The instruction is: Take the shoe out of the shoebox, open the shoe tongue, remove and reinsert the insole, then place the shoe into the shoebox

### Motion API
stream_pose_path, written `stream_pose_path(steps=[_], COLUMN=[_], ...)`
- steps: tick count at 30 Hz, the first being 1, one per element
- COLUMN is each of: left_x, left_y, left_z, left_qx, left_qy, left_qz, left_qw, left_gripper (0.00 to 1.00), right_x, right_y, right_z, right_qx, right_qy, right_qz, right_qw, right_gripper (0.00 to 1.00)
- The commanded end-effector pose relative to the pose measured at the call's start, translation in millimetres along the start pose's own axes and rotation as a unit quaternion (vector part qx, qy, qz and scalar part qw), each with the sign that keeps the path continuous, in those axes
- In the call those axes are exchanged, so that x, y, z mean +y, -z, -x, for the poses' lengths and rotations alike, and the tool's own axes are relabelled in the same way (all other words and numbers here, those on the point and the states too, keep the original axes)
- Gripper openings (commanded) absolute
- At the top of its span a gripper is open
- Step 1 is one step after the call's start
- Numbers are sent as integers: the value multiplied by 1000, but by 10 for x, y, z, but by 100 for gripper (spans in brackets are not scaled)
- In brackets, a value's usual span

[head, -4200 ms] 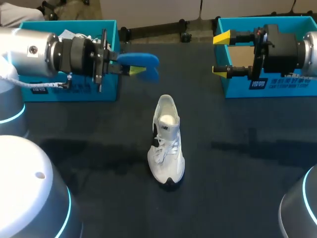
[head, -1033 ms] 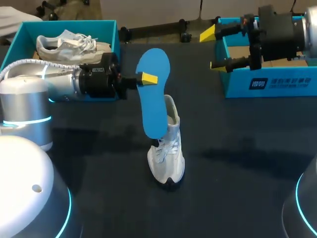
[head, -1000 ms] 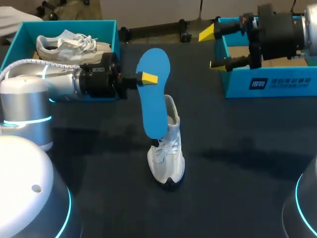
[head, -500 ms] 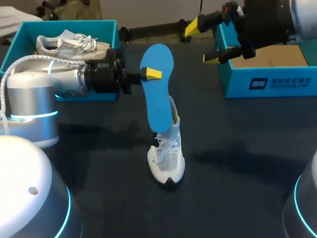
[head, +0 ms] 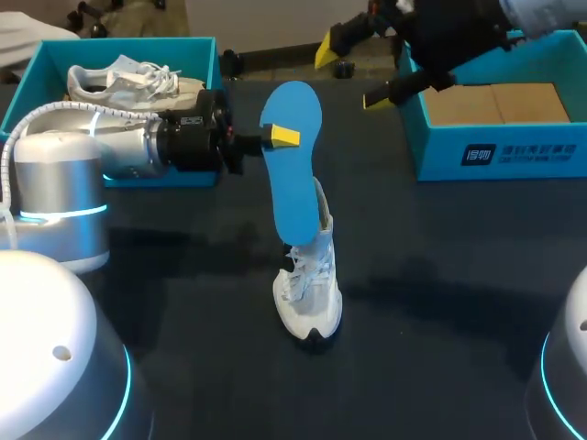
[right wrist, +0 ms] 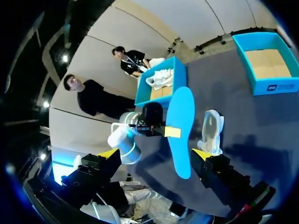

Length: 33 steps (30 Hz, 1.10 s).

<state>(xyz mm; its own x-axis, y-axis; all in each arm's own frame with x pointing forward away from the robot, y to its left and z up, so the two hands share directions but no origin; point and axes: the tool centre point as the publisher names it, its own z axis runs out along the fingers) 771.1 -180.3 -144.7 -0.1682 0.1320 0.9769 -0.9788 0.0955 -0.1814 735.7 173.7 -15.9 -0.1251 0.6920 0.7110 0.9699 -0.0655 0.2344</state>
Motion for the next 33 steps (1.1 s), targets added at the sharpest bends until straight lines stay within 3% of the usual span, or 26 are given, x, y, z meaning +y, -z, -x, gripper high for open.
stream_pose_path(steps=[1, 15, 24, 33], left_x=[8, 8, 8, 8], left_y=[1, 1, 1, 1], left_z=[5, 5, 5, 5], left_qx=[0, 0, 0, 0], left_qy=[-1, -1, -1, -1], left_qz=[-1, -1, -1, -1], left_qw=[1000, 1000, 1000, 1000], left_gripper=[0, 0, 0, 0], right_x=[118, 134, 113, 84], right_y=[-85, -134, -374, -453], right_z=[-111, -157, -121, -98], right_qx=[-98, -214, -299, -328], right_qy=[6, 21, 28, 35], right_qz=[-16, 0, 8, 5], right_qw=[995, 977, 954, 944], right_gripper=[100, 100, 100, 100])
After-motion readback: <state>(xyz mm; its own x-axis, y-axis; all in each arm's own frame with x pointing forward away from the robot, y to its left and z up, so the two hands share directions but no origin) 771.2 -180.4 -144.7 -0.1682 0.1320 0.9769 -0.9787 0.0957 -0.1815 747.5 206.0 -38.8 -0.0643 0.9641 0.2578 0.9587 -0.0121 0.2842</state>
